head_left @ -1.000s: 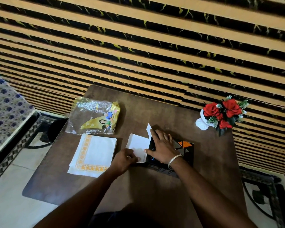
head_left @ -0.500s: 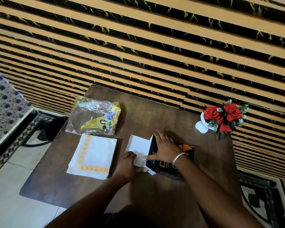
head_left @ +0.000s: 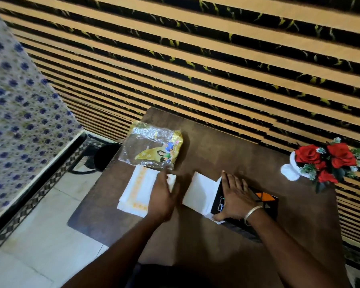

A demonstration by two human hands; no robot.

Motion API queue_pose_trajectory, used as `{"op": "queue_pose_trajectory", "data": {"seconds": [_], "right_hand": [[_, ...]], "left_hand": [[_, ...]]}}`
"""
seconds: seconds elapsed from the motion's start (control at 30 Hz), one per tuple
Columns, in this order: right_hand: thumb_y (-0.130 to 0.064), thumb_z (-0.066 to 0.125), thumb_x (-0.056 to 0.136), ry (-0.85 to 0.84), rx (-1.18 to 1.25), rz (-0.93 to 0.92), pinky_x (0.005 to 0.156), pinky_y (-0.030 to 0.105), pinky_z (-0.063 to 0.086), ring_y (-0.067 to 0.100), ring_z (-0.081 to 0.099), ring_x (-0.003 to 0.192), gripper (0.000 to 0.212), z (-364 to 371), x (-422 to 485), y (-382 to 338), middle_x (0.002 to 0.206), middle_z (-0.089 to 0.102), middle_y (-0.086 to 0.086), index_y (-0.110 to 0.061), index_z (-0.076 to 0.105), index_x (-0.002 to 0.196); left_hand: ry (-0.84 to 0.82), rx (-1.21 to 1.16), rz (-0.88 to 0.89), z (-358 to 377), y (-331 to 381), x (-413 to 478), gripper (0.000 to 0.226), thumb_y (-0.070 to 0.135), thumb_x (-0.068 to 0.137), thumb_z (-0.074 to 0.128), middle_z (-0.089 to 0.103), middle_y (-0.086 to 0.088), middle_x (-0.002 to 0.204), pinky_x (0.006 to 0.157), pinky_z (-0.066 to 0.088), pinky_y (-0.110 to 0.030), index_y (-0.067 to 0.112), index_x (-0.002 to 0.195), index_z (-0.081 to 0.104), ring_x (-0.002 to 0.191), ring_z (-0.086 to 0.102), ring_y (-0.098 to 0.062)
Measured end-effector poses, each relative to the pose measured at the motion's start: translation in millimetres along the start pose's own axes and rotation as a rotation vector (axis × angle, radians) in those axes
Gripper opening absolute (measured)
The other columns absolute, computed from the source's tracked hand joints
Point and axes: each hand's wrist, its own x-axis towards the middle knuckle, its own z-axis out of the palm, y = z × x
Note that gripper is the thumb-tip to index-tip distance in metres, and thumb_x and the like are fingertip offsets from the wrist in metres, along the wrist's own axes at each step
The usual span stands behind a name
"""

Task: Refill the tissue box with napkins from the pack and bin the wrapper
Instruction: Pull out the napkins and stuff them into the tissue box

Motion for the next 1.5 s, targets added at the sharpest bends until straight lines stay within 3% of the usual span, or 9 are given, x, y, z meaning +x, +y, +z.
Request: {"op": "queue_pose_trajectory", "data": {"seconds": [0.1, 0.27, 0.57, 0.63, 0.7, 0.83, 0.97, 1.1, 1.5], "right_hand": [[-0.08, 0.068, 0.045, -0.008, -0.004, -0.001, 0.122, 0.055, 0.003, 0.033, 0.001, 0.152, 0.153, -0.4, 0.7, -1.0, 0.164, -0.003, 0.009, -0.015, -0.019, 0.152], [-0.078, 0.071, 0.049, -0.012, -0.005, 0.009, 0.122, 0.054, 0.003, 0.034, 0.001, 0.151, 0.151, -7.2, -0.3, -4.9, 0.164, -0.003, 0.01, -0.014, -0.019, 0.152], [-0.078, 0.071, 0.044, 0.005, 0.018, -0.001, 0.121, 0.055, 0.001, 0.035, 0.001, 0.151, 0.153, -4.0, -4.6, -6.3, 0.163, -0.001, 0.009, -0.016, -0.018, 0.152], [-0.077, 0.072, 0.045, -0.004, 0.024, 0.0, 0.121, 0.055, 0.0, 0.035, -0.001, 0.151, 0.153, -4.4, -5.4, -6.9, 0.164, -0.003, 0.009, -0.016, -0.018, 0.152], [-0.077, 0.073, 0.046, -0.007, 0.025, 0.002, 0.121, 0.055, 0.0, 0.035, -0.001, 0.151, 0.153, -5.1, -6.2, -7.6, 0.164, -0.003, 0.009, -0.016, -0.018, 0.153], [-0.077, 0.072, 0.049, -0.004, 0.009, -0.004, 0.121, 0.055, 0.0, 0.035, -0.001, 0.151, 0.151, -5.2, -6.8, -8.3, 0.164, -0.003, 0.011, -0.015, -0.018, 0.153], [-0.078, 0.07, 0.049, 0.003, -0.007, -0.01, 0.121, 0.055, 0.001, 0.035, 0.0, 0.151, 0.15, -4.4, -5.5, -7.3, 0.164, -0.002, 0.01, -0.015, -0.016, 0.153], [-0.078, 0.07, 0.049, -0.005, -0.015, -0.011, 0.121, 0.056, 0.001, 0.035, -0.001, 0.151, 0.149, -2.8, -3.9, -7.3, 0.164, -0.003, 0.01, -0.015, -0.017, 0.153], [-0.081, 0.069, 0.047, -0.02, -0.027, -0.01, 0.121, 0.056, 0.003, 0.036, 0.0, 0.151, 0.151, -3.4, -5.3, -8.2, 0.164, -0.001, 0.012, -0.014, -0.016, 0.153]], "left_hand": [[0.139, 0.167, -0.206, -41.6, -36.9, 25.6, 0.088, 0.037, 0.081, 0.073, 0.039, -0.02, 0.144, 0.107, 0.039, -0.049, 0.011, 0.149, 0.024, 0.13, 0.043, -0.041], [-0.166, 0.331, -0.52, -73.0, -75.6, 45.4, 0.106, 0.052, 0.073, 0.077, 0.031, -0.021, 0.154, 0.114, 0.028, -0.049, 0.01, 0.152, 0.021, 0.141, 0.027, -0.042], [-0.247, 0.332, -0.647, -71.4, -66.2, 61.2, 0.093, 0.028, 0.07, 0.087, 0.038, -0.019, 0.148, 0.106, 0.037, -0.043, 0.006, 0.144, 0.036, 0.135, 0.035, -0.036], [-0.252, 0.279, -0.674, -70.7, -61.8, 65.9, 0.087, 0.017, 0.067, 0.088, 0.045, -0.019, 0.14, 0.086, 0.05, -0.041, 0.001, 0.138, 0.041, 0.121, 0.044, -0.032], [-0.291, 0.209, -0.685, -71.9, -61.1, 70.1, 0.076, 0.006, 0.063, 0.088, 0.053, -0.017, 0.127, 0.067, 0.047, -0.033, -0.004, 0.129, 0.05, 0.103, 0.047, -0.026], [-0.323, 0.141, -0.642, -81.9, -64.8, 73.5, 0.072, 0.005, 0.052, 0.092, 0.059, -0.017, 0.12, 0.08, 0.046, -0.033, -0.004, 0.116, 0.06, 0.103, 0.052, -0.029], [-0.423, 0.059, -0.624, -88.9, -60.3, 72.9, 0.056, 0.009, 0.067, 0.086, 0.062, -0.012, 0.116, 0.089, 0.046, -0.035, 0.005, 0.117, 0.061, 0.099, 0.055, -0.025], [-0.548, -0.145, -0.766, -98.0, -63.0, 71.4, 0.05, 0.011, 0.078, 0.078, 0.071, -0.015, 0.115, 0.097, 0.053, -0.049, 0.004, 0.123, 0.059, 0.099, 0.07, -0.032], [-0.748, -0.309, -0.766, -111.7, -78.3, 64.7, 0.055, 0.003, 0.074, 0.082, 0.072, -0.015, 0.117, 0.091, 0.053, -0.061, 0.019, 0.121, 0.059, 0.105, 0.07, -0.039]]}}
